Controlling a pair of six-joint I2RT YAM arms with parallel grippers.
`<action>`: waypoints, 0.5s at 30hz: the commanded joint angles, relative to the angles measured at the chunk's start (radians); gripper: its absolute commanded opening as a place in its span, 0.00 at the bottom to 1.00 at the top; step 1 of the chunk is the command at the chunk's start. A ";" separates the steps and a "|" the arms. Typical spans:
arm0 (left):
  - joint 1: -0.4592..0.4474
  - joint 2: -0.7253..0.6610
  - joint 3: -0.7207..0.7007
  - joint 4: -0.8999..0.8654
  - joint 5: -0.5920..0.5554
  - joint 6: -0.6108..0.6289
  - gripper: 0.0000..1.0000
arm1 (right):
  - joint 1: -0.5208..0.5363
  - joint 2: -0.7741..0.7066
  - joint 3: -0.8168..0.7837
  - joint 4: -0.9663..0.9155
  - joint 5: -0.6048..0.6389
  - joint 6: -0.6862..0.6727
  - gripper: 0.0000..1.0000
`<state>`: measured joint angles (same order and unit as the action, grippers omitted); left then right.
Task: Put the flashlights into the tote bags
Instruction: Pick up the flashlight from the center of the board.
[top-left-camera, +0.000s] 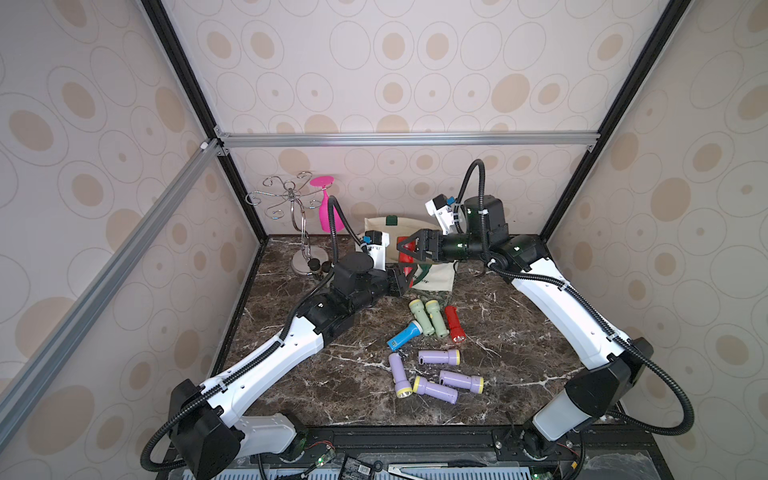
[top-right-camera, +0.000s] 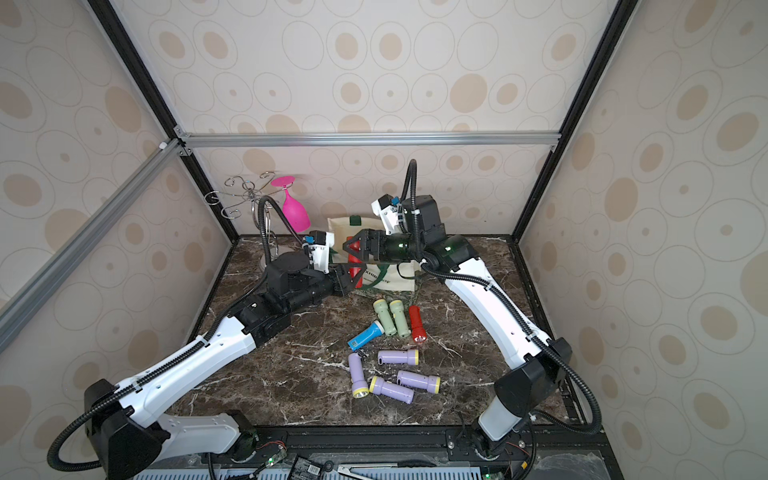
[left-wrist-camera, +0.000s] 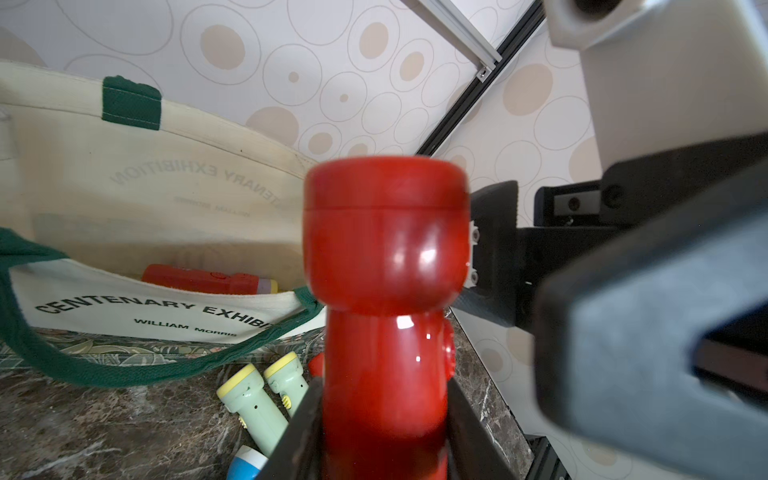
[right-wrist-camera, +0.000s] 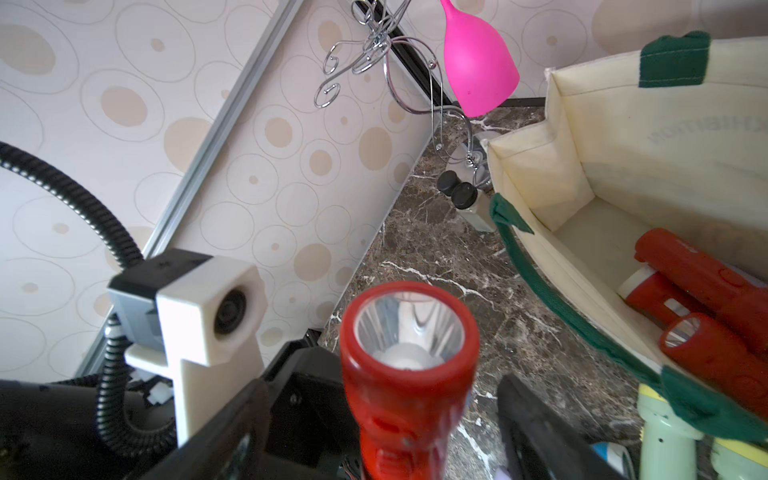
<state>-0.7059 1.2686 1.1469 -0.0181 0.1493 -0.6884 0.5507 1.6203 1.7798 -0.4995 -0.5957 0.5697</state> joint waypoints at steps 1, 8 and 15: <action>0.004 -0.009 0.013 0.075 0.022 -0.019 0.16 | 0.009 0.031 0.004 0.063 -0.024 0.056 0.84; 0.004 -0.026 0.004 0.069 0.016 -0.005 0.14 | 0.018 0.085 0.056 0.049 -0.004 0.070 0.72; 0.004 -0.034 0.002 0.047 -0.003 -0.004 0.13 | 0.033 0.098 0.086 0.038 -0.001 0.064 0.48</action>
<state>-0.7048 1.2652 1.1347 0.0063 0.1555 -0.6933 0.5770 1.7195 1.8347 -0.4671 -0.5964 0.6292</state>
